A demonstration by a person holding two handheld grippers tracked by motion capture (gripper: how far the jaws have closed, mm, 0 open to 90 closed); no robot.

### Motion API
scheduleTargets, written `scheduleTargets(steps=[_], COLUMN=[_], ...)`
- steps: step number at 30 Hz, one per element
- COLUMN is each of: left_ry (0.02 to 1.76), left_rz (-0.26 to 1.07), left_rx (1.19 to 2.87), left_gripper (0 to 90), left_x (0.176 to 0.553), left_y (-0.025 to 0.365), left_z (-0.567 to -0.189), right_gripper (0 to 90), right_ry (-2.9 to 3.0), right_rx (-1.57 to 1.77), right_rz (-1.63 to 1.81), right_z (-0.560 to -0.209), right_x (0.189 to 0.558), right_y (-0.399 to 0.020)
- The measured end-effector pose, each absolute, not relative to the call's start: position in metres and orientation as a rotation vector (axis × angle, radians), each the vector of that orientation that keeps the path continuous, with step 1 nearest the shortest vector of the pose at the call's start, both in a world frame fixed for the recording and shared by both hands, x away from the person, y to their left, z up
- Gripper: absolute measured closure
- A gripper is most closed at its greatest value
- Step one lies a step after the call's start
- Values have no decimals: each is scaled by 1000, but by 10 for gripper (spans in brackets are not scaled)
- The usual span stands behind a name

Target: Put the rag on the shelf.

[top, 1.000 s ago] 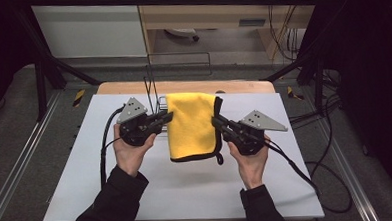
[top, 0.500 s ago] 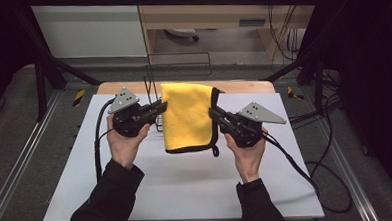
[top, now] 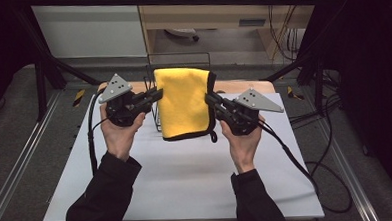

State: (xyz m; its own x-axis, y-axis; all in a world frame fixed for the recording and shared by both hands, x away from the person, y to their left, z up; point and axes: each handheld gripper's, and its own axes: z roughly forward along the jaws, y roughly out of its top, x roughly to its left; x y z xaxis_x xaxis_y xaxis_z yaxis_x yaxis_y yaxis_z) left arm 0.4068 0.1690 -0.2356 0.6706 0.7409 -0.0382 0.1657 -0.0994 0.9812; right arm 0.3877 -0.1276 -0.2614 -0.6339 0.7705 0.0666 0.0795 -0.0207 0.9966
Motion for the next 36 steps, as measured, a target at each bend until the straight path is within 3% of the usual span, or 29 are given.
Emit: scheduleTargets(steps=[36], left_ry=[730], left_rz=[674], left_rx=[1509], left_gripper=[820], left_x=[440], left_y=[182], left_z=[-171], right_gripper=[817], right_ry=[1617], right_rx=[789], right_rz=[1704], right_z=[-193], right_x=[426], right_y=[-105])
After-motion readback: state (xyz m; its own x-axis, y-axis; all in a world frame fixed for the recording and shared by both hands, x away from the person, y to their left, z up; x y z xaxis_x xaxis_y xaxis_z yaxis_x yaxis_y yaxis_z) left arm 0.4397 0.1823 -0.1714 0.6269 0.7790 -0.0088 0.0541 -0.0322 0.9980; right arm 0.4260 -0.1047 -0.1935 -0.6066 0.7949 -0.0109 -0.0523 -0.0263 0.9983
